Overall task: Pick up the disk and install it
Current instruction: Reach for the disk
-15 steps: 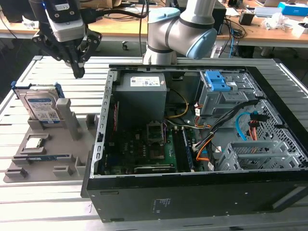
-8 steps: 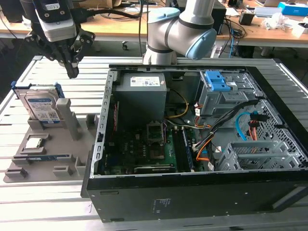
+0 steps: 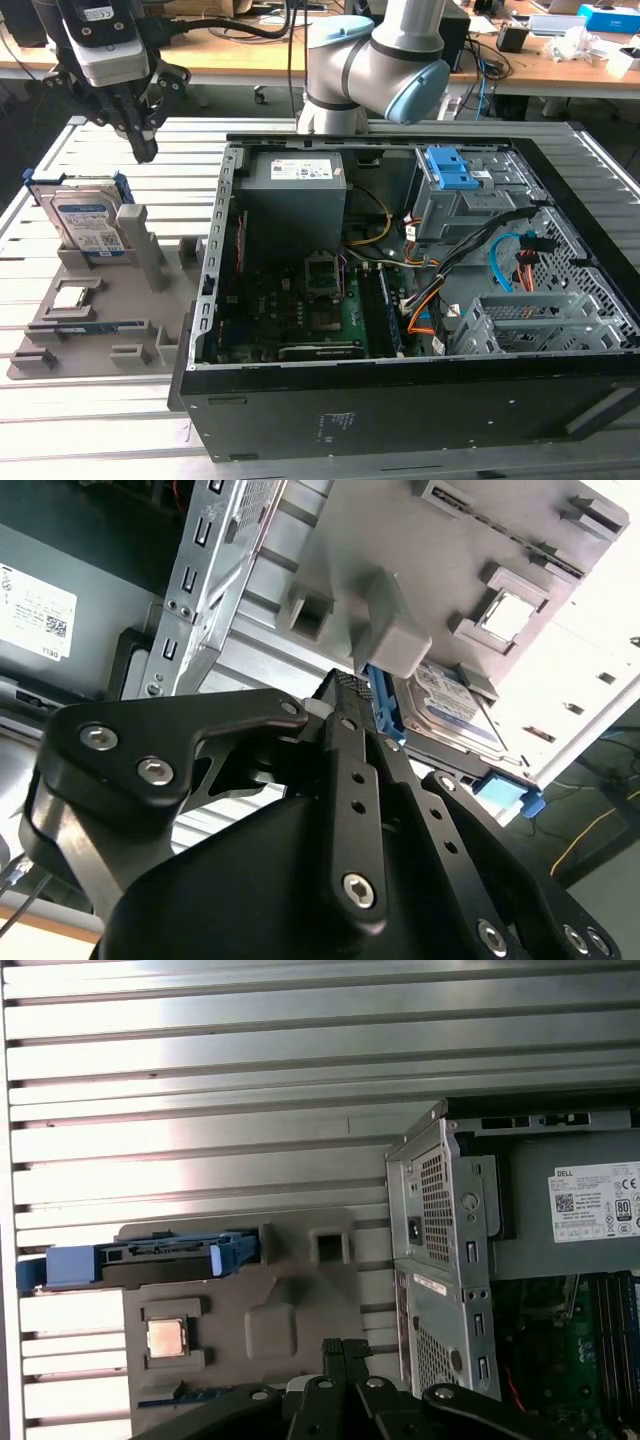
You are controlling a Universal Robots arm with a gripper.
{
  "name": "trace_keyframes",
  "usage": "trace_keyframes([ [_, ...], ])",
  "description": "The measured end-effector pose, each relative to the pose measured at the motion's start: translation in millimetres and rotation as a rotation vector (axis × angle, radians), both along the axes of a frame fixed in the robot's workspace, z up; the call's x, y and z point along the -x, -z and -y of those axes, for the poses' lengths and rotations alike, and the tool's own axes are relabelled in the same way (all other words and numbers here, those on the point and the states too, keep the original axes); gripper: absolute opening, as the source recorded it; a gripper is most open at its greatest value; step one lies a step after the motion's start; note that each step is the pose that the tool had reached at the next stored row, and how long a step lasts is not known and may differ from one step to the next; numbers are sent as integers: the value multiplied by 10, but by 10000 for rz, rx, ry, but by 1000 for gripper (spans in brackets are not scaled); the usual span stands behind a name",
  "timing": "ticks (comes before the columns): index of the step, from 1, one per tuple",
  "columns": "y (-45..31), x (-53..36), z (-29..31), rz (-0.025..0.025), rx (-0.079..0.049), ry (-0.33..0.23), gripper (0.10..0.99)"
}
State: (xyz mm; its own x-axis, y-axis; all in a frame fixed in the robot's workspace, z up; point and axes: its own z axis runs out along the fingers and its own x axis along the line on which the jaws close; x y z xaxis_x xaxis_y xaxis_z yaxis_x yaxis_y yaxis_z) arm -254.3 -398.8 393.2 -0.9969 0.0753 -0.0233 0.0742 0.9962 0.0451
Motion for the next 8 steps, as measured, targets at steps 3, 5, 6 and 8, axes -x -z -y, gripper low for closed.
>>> trace_keyframes([
  [3,0,47,0,0,0,0,106],
  [5,0,74,0,0,0,0,106],
  [6,0,97,0,0,0,0,106],
  [8,0,129,0,0,1,0,106],
])
